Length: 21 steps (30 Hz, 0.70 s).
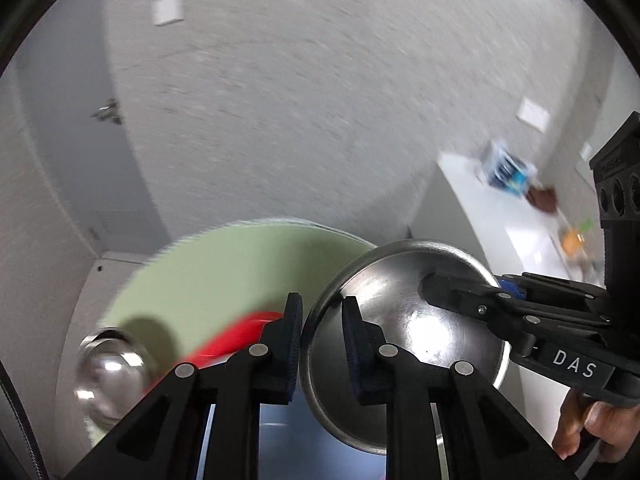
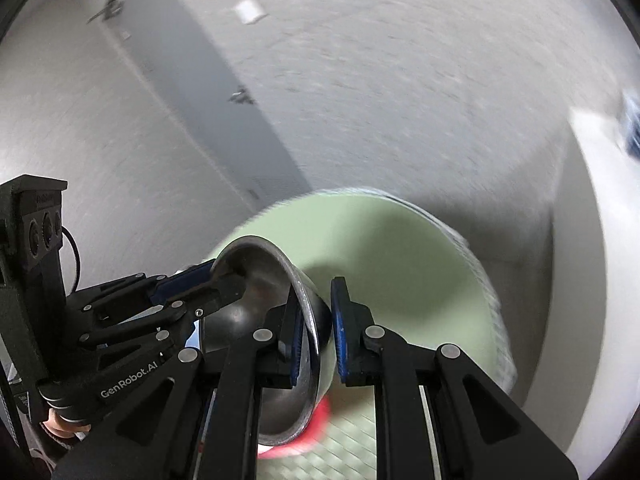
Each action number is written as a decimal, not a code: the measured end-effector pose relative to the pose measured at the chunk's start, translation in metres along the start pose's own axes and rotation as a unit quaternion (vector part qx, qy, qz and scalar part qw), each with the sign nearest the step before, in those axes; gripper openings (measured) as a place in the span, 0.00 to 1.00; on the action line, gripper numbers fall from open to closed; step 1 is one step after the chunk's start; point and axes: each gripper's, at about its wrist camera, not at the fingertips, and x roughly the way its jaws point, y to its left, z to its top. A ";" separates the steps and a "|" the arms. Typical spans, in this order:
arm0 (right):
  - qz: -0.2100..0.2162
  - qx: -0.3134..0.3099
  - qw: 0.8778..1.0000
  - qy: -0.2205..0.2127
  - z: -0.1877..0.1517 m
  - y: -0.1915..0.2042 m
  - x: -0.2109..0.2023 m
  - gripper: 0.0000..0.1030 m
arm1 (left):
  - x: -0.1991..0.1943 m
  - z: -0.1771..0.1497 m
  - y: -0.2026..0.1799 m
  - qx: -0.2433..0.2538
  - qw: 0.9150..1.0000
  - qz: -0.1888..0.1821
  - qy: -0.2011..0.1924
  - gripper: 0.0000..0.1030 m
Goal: Organize plates and bowls
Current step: 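Lift the small steel bowl and lower it onto the other steel bowl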
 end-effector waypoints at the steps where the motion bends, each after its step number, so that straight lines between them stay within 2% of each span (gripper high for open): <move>1: 0.007 -0.015 1.000 0.004 0.007 0.020 0.010 0.12 | -0.012 -0.004 0.021 -0.012 1.000 0.008 -0.006 0.16; 5: 0.025 -0.068 0.997 0.025 0.022 0.090 0.053 0.12 | -0.050 -0.031 0.096 -0.057 0.998 0.035 -0.014 0.16; 7: 0.035 -0.082 0.995 0.039 0.025 0.113 0.073 0.12 | -0.066 -0.048 0.120 -0.077 0.996 0.047 -0.014 0.16; 12: 0.049 -0.122 0.987 0.090 0.016 0.173 0.146 0.12 | -0.075 -0.087 0.201 -0.131 0.989 0.071 0.007 0.16; 17: 0.042 -0.140 0.979 0.143 -0.002 0.195 0.208 0.12 | -0.065 -0.120 0.254 -0.170 0.982 0.073 0.038 0.16; 21: 0.027 -0.149 0.973 0.174 -0.012 0.197 0.245 0.12 | -0.051 -0.134 0.285 -0.175 0.980 0.077 0.062 0.16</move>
